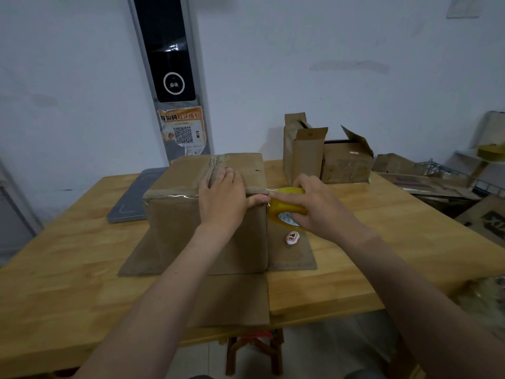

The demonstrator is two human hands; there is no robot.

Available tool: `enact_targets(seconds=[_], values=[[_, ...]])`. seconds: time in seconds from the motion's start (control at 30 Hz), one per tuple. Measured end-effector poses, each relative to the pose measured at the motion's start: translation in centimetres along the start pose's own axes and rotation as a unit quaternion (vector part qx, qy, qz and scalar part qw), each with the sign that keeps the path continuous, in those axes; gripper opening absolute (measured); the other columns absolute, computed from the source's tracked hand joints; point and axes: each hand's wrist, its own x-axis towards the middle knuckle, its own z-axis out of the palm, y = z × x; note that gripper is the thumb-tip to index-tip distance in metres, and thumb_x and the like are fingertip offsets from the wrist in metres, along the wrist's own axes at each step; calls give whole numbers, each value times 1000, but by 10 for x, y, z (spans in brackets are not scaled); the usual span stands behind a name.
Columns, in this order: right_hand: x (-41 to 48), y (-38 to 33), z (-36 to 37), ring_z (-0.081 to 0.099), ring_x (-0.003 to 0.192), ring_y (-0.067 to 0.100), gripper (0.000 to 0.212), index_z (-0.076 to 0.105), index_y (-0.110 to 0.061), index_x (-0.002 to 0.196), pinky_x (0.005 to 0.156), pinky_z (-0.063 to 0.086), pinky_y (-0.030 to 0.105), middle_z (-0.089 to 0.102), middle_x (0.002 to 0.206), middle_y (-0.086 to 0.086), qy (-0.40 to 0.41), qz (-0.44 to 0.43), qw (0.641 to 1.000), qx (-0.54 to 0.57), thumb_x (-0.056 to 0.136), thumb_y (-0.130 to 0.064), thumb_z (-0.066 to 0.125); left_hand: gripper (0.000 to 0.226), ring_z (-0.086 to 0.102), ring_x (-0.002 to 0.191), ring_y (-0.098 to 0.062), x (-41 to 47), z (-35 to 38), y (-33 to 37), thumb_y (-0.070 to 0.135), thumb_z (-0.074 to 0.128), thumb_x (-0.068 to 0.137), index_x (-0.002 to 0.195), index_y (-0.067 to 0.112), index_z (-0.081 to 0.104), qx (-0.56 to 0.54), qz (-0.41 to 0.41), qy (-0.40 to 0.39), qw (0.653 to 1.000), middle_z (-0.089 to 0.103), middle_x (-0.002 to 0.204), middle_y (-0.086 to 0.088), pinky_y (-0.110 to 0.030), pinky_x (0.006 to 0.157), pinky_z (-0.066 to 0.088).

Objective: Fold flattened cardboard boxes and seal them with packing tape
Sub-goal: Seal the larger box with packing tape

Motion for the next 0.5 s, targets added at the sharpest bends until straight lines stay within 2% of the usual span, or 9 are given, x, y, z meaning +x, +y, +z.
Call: enact_targets(seconds=[0.07,0.17,0.27,0.5], values=[[-1,-2,1,44,107,22,63,45,-50,146,89,48,40,46,119,5,9,6,1000,5,93,-25,69,104,29,151,-16,-3,1,-3,85,9,78,144,15,47,-1,23,9,1000,44,158,-1,-48,119,22],[-1,-4,2,44,104,21,63,47,-50,145,87,49,40,46,116,3,23,13,1000,13,92,-24,70,82,27,152,-14,-2,-2,-16,75,14,92,150,24,43,-21,68,9,997,39,161,5,-55,123,8],[-1,-4,4,43,104,19,62,48,-51,144,87,49,39,45,116,1,26,18,999,23,93,-24,70,73,24,154,-12,-1,-4,-37,73,17,95,155,36,38,-43,85,-9,995,33,163,13,-61,123,0],[-1,-5,5,44,104,19,60,52,-52,140,87,50,39,47,116,1,36,21,999,34,91,-24,73,63,29,151,-10,-10,1,-92,71,19,95,147,47,45,-107,85,4,991,39,155,24,-58,124,4]])
